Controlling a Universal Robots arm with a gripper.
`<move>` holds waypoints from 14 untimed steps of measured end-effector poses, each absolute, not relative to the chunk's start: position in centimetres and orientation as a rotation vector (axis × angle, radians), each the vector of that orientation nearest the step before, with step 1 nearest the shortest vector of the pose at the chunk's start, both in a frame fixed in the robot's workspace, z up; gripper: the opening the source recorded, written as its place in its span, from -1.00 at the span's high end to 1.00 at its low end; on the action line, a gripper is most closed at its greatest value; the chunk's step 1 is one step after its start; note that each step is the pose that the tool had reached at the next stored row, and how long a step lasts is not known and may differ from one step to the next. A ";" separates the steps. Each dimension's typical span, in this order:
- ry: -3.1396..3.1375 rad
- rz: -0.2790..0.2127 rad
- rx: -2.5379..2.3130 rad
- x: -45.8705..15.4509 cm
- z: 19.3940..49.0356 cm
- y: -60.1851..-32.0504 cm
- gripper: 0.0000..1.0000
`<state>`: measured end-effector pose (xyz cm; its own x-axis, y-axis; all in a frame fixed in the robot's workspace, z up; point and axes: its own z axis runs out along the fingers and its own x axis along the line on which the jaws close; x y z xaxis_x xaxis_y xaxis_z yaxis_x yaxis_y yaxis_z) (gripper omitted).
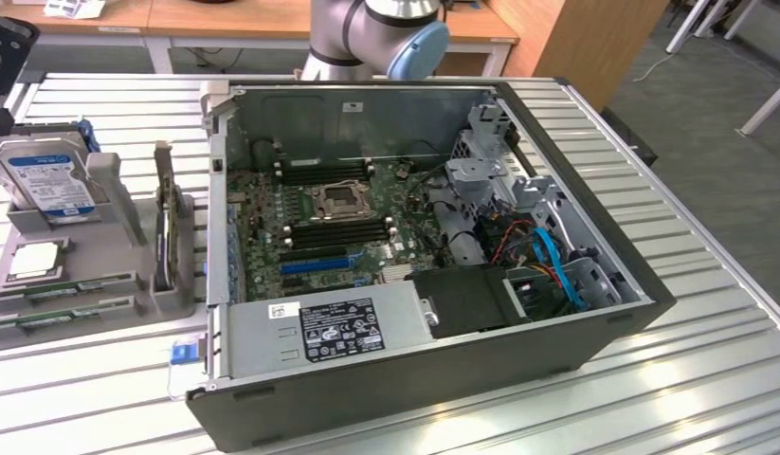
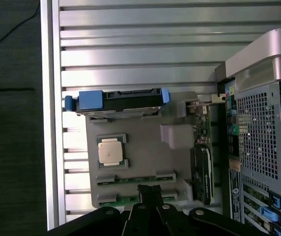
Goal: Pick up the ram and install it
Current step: 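Reach for the ram, then pick up the ram and move it above insertion slot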
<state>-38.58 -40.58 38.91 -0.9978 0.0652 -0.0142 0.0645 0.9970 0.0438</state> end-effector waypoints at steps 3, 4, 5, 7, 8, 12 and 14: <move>3.124 0.068 0.101 -38.6 38.9 -41.2 0.80; 3.124 0.068 0.101 -38.6 38.9 -41.4 0.80; 3.124 0.068 0.101 -38.6 38.9 -41.6 0.80; 3.124 0.068 0.101 -38.6 38.9 -41.8 0.80; 3.124 0.068 0.101 -38.6 38.9 -41.8 0.80; 3.124 0.068 0.101 -38.6 38.9 -41.8 0.80; 3.124 0.068 0.101 -38.6 38.9 -41.9 0.80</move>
<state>-38.59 -41.86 38.90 -0.9978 0.0652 -0.0142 0.0645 0.9970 0.0439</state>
